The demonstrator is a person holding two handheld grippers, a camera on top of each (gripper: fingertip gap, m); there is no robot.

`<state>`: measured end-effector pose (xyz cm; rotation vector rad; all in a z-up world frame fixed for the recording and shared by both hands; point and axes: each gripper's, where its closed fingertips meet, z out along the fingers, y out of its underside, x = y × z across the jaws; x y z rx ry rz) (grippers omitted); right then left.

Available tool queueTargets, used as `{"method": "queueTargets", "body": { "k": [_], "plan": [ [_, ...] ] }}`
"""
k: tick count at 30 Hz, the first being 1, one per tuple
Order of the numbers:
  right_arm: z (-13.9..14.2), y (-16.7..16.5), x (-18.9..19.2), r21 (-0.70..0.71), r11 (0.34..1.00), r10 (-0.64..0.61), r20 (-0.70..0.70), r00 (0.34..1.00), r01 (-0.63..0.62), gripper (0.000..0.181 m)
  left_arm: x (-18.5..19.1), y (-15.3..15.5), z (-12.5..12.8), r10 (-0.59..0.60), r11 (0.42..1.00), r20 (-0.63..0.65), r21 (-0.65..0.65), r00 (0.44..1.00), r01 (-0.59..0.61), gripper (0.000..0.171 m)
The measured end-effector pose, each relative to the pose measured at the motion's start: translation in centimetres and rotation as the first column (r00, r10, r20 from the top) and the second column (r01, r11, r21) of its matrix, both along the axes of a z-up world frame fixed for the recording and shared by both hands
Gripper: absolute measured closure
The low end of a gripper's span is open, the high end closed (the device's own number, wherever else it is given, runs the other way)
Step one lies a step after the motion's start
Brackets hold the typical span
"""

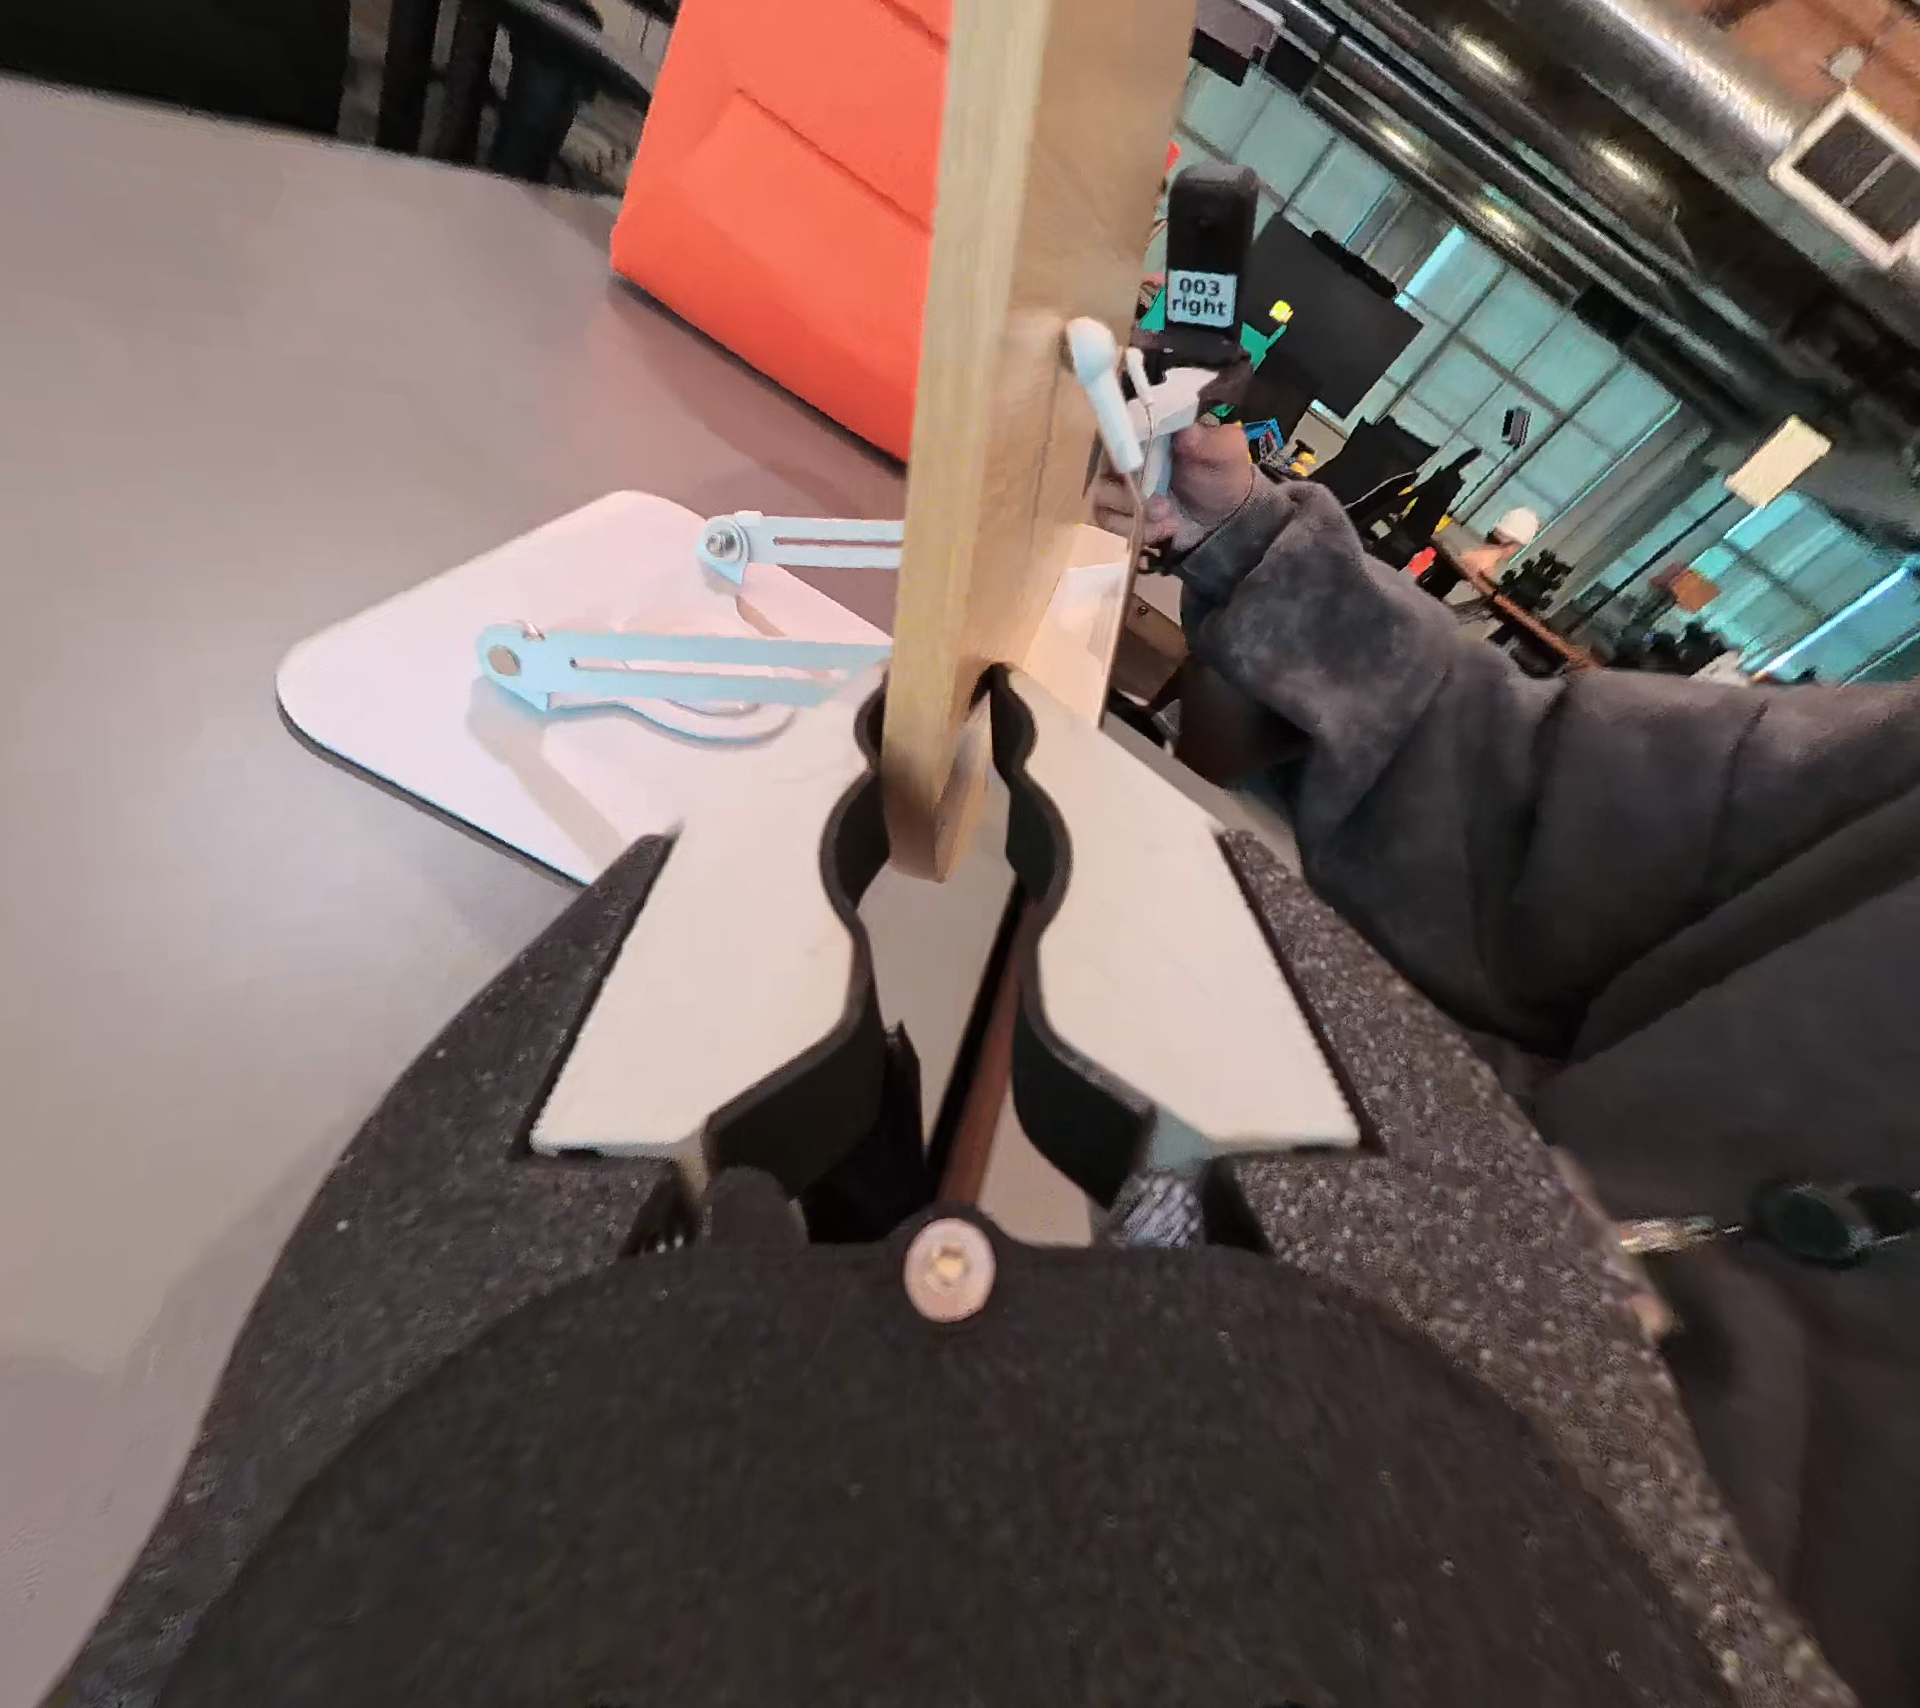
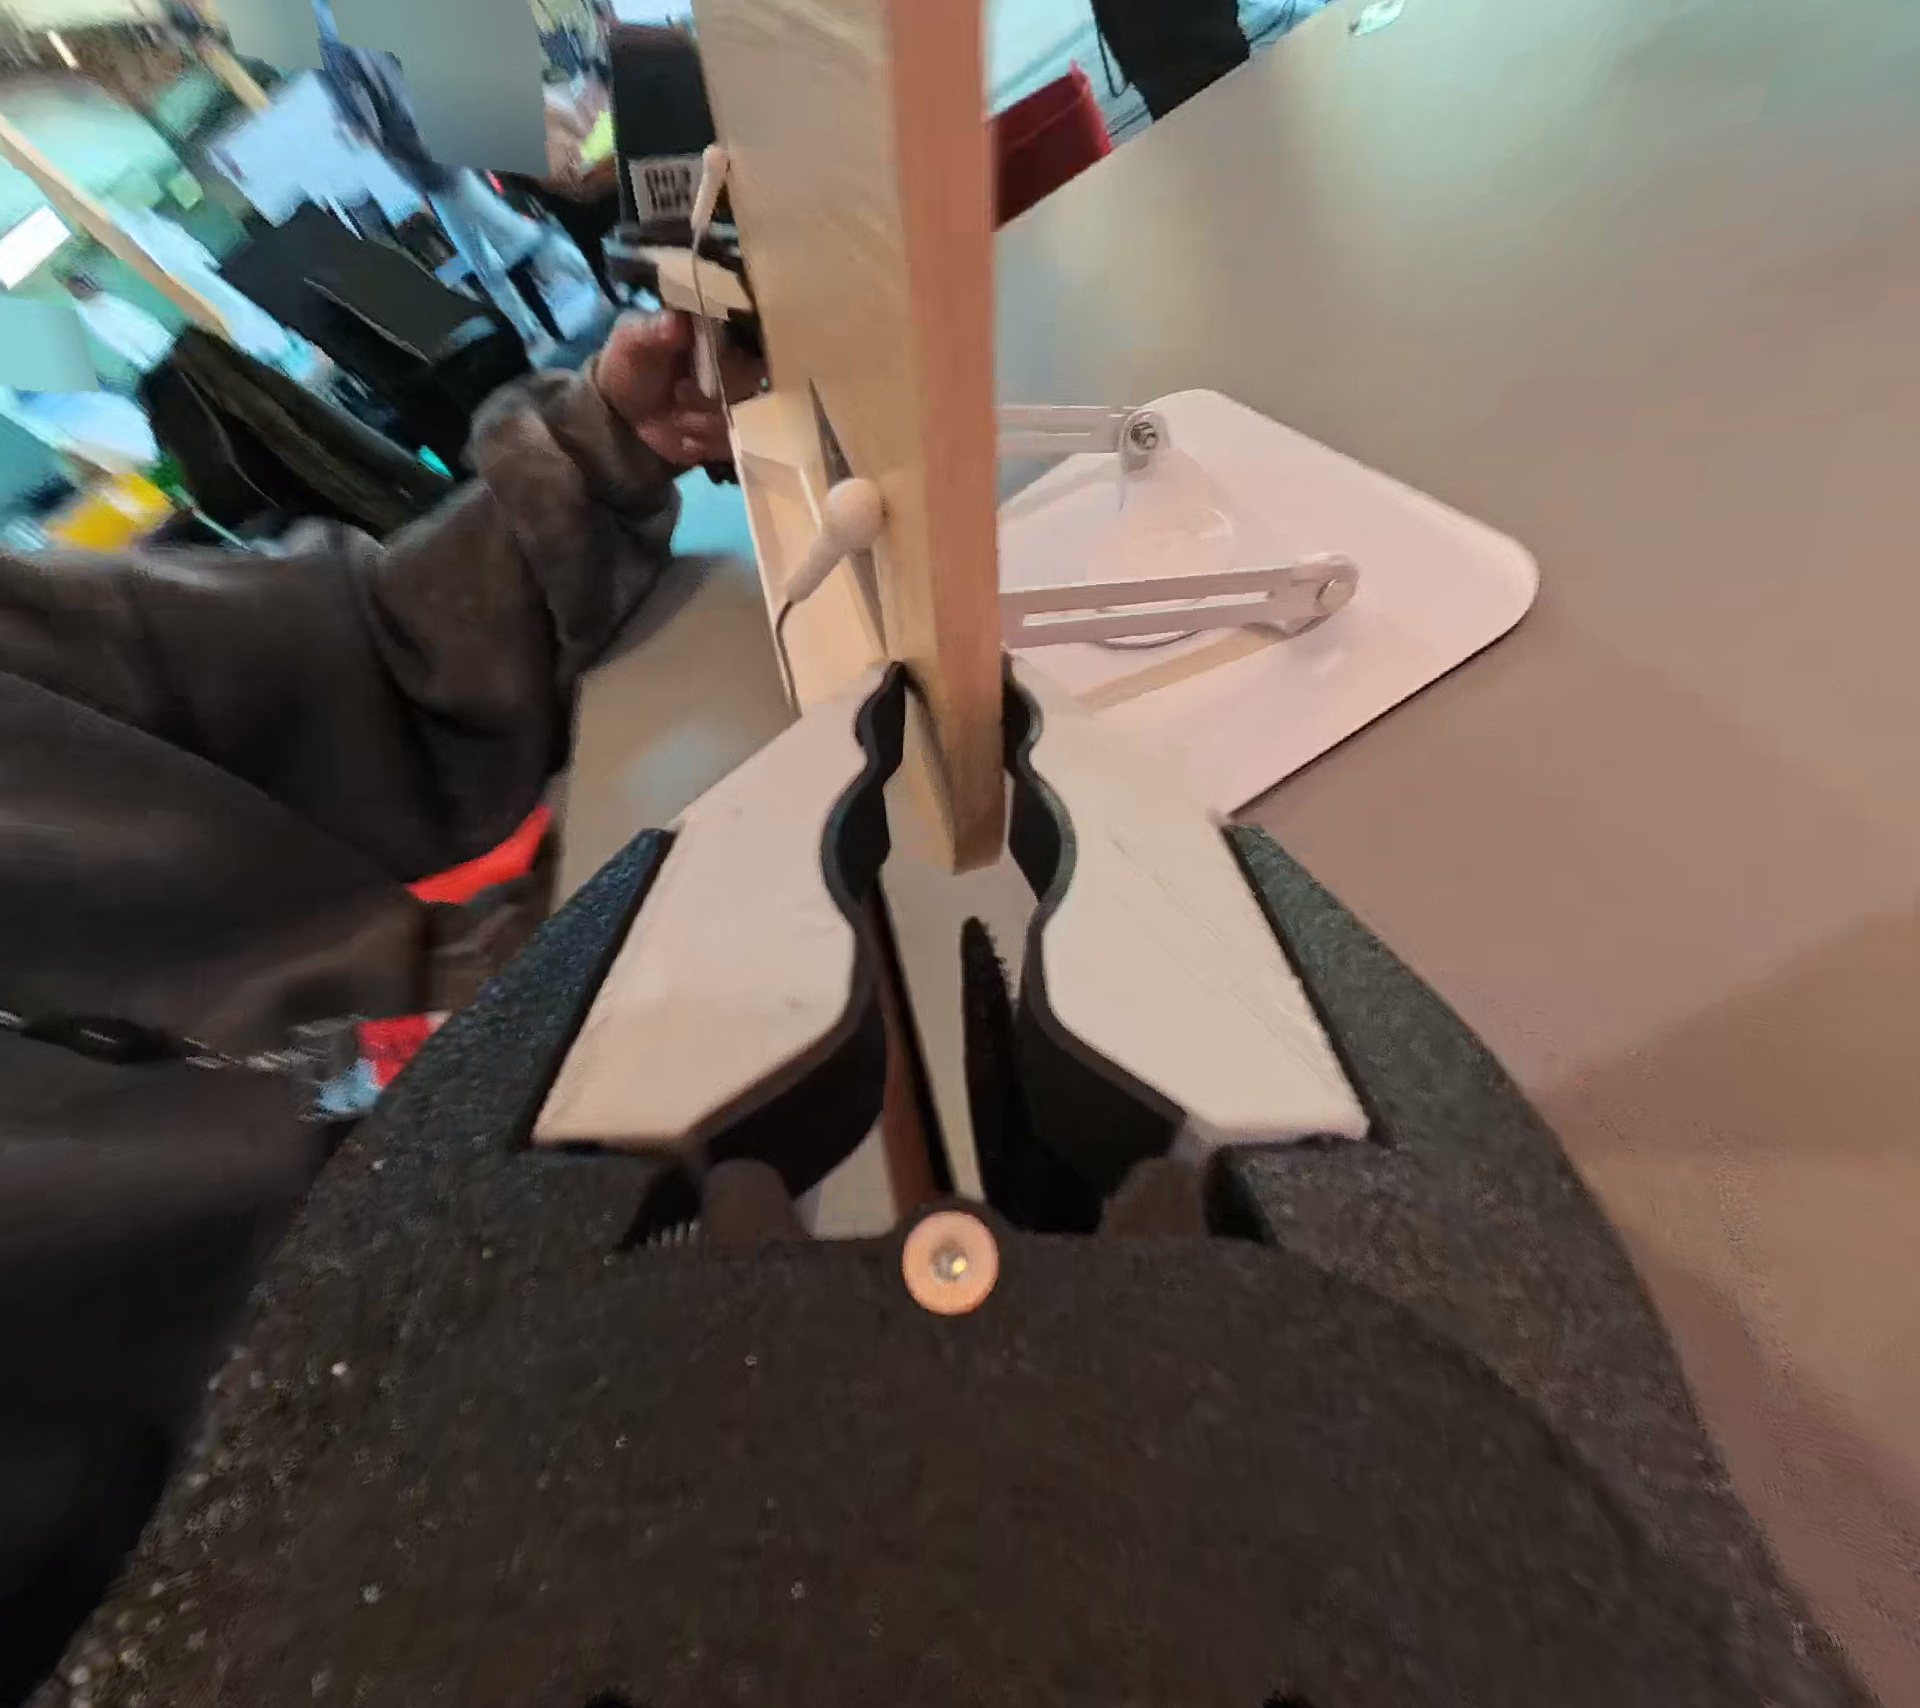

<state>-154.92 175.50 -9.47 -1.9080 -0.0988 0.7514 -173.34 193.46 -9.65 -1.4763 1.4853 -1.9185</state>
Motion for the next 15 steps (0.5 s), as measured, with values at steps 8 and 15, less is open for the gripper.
{"method": "queueTargets", "body": {
  "k": [8, 15],
  "plan": [
    [0.7, 0.4, 0.0, -0.067, 0.998, -0.02, -0.273, 0.962, 0.001, 0.168, 0.2, 0.1, 0.4, -0.036, 0.966, -0.161, -0.257, 0.986, -0.007, 0.157],
    [5.1, 2.1, 0.9, 0.02, 1.0, -0.006, -0.545, 0.839, 0.02, 0.171, 1.0, 1.3, 3.3, -0.057, 0.89, -0.126, -0.456, 0.99, -0.007, 0.159]
  ]
}}
